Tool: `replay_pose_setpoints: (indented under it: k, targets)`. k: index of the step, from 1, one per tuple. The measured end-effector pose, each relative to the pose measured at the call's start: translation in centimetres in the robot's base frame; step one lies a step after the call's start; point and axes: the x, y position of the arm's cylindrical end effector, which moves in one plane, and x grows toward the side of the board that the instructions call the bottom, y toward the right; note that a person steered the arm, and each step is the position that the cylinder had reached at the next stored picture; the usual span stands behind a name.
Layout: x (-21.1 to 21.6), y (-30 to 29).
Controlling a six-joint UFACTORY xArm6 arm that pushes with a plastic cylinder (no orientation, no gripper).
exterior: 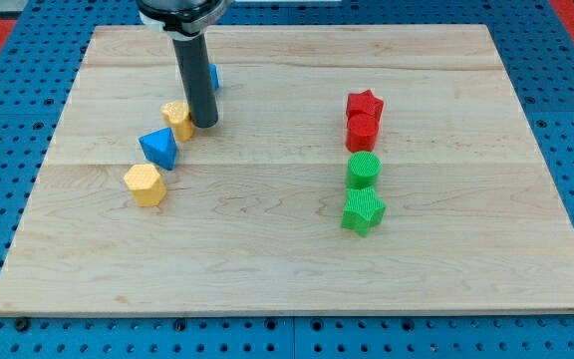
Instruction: Slide the blue cube closer to the yellow heart
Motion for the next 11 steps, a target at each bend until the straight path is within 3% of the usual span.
replay_pose_setpoints:
  k: [1,2,3,4,6,11]
  targets:
    - [-0.2,-2.1]
    - [-1.1,2.8]
    - [-6.7,6.8]
    - [-9.1,6.6]
    - [-8.9,-0.6]
    - [-6.5,-2.1]
